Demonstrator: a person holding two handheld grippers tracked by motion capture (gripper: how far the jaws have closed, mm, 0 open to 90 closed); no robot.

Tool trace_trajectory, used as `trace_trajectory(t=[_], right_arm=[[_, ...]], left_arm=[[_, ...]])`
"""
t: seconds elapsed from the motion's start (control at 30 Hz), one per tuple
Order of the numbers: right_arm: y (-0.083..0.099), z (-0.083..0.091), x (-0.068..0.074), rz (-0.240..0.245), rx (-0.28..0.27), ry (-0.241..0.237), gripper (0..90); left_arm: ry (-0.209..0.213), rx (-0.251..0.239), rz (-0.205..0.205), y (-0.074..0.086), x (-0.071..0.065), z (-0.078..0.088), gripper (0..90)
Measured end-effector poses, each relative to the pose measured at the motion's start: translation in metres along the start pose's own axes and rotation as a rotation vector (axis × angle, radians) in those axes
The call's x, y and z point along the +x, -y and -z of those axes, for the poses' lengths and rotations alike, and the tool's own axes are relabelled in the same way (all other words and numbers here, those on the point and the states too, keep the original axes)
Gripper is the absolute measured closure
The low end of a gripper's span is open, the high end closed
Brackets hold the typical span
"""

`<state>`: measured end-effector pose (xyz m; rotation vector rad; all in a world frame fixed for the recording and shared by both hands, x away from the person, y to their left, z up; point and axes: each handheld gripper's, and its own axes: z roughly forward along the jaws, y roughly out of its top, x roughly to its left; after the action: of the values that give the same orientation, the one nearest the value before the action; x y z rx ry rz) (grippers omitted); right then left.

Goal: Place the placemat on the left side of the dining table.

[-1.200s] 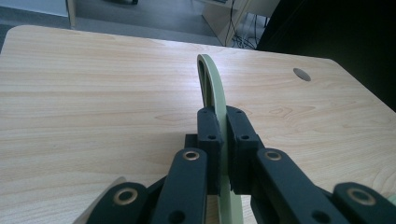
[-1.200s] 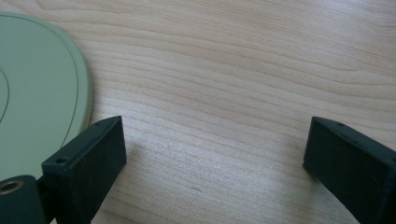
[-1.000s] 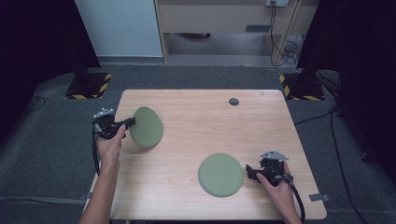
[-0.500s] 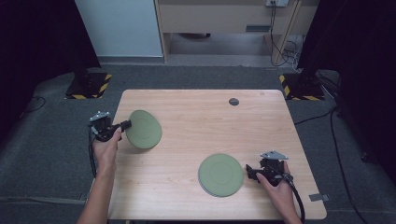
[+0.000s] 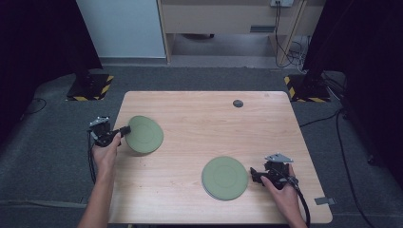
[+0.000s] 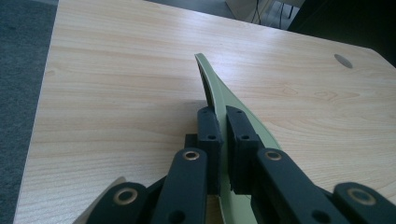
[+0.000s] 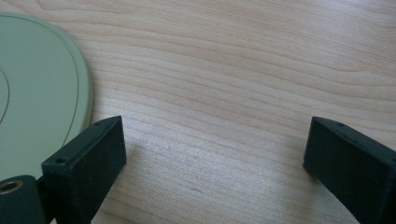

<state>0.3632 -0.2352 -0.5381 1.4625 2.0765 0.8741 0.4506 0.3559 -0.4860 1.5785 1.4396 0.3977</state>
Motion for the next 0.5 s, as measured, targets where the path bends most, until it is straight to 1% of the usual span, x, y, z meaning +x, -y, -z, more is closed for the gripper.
trace_trajectory(t=[0.2,0.5], right_arm=[[0.000,0.000,0.000,0.000,0.000,0.000,5.9],[0.000,0.000,0.000,0.000,0.000,0.000,5.9]], left_arm=[[-0.019,0.027,-0.004,0.004,0.005,-0.002,85.4],[-0.026,0.059,0.008,0.010,0.014,-0.005,85.2]])
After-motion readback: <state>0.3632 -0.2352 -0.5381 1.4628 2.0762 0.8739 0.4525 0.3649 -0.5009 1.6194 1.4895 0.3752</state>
